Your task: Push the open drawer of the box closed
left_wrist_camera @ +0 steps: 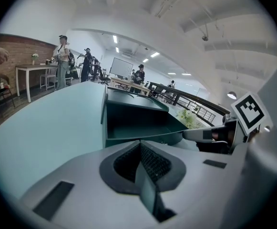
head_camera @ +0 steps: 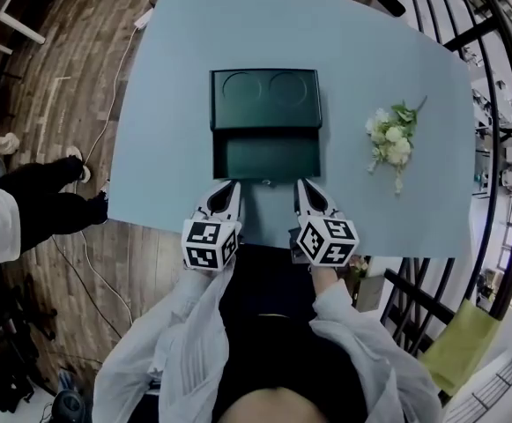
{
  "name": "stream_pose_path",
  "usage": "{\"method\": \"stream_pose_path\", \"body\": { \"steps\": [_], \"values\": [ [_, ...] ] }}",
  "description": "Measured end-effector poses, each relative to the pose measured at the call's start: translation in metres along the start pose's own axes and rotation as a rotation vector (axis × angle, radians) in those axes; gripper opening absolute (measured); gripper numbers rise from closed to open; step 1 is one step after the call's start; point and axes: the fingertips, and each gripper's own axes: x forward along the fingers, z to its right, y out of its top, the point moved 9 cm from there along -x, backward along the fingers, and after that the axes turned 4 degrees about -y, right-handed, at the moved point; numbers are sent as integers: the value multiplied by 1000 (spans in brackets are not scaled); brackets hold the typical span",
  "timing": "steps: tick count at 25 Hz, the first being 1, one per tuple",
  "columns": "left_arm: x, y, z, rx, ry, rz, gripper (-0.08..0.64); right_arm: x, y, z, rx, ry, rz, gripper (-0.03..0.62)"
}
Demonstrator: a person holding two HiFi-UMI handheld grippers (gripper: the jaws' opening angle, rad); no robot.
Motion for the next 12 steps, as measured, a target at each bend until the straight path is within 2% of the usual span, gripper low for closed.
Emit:
{"method": "stream_pose_path", "body": {
  "steps": [12],
  "values": [
    [11,9,-6,0,14,15,15,11,14,-1,-22,19,17,6]
  ]
}}
